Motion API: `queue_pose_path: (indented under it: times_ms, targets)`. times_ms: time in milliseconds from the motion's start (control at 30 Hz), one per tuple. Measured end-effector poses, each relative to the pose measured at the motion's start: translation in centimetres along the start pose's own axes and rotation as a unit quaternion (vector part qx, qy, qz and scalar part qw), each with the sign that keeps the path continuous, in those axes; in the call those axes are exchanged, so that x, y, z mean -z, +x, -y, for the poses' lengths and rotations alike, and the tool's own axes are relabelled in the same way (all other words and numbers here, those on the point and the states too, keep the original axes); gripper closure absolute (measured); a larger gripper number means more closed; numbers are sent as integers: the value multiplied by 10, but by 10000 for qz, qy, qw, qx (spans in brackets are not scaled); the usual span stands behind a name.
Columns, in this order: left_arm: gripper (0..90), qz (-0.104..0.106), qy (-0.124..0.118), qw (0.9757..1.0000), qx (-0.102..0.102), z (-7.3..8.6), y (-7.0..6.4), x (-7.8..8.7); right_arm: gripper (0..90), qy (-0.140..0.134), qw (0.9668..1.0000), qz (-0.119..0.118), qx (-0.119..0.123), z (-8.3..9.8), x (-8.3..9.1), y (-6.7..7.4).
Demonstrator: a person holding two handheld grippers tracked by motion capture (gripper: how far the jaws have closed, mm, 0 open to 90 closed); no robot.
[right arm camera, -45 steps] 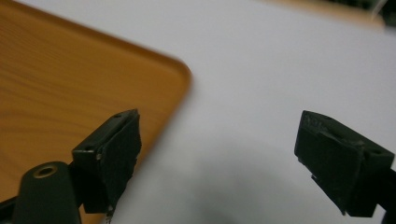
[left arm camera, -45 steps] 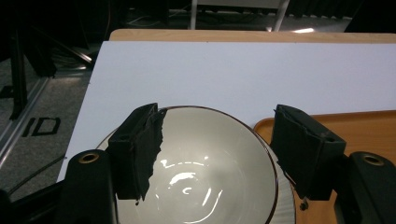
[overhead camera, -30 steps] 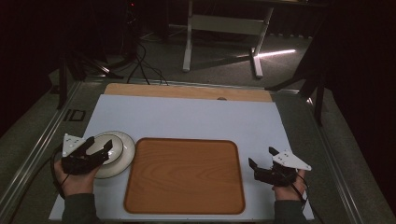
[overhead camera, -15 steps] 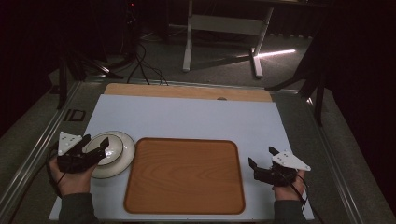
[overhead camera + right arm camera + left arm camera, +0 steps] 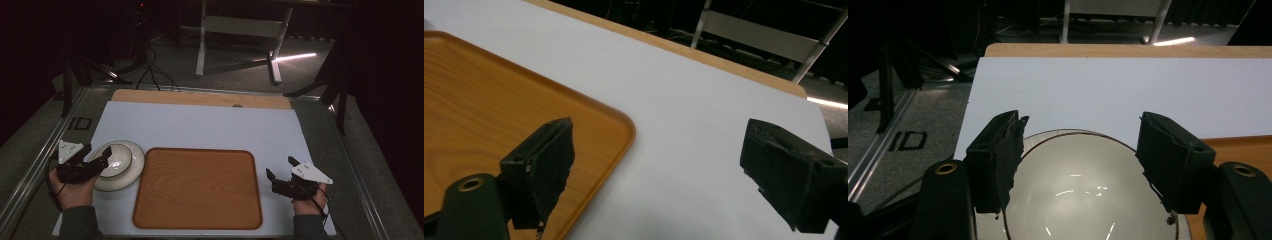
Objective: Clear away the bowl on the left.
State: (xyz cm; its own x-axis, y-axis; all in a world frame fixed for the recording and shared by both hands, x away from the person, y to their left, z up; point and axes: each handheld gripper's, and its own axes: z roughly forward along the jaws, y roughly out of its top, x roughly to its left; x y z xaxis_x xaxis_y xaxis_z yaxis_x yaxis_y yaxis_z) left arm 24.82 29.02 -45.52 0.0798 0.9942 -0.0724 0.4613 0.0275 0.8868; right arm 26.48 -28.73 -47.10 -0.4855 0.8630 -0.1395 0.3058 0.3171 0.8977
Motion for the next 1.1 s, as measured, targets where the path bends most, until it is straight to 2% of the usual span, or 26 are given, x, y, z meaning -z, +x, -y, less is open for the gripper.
queue_pose_path:
  times_ms: [267, 333, 1033, 1100]
  targets:
    - [347, -92, 61, 9999, -29, 1, 2, -5, 138, -20, 10000, 26, 15, 0, 1, 0]
    - [347, -113, 171, 9998, 25, 4, 5, -10, 138, -26, 10000, 33, 16, 0, 1, 0]
    - [345, -259, 400, 9984, 318, 11, 23, -25, 138, -57, 9999, 74, 58, 0, 0, 0]
    - [344, -263, 447, 9978, 402, 13, 25, -28, 138, -60, 9999, 78, 61, 0, 1, 0]
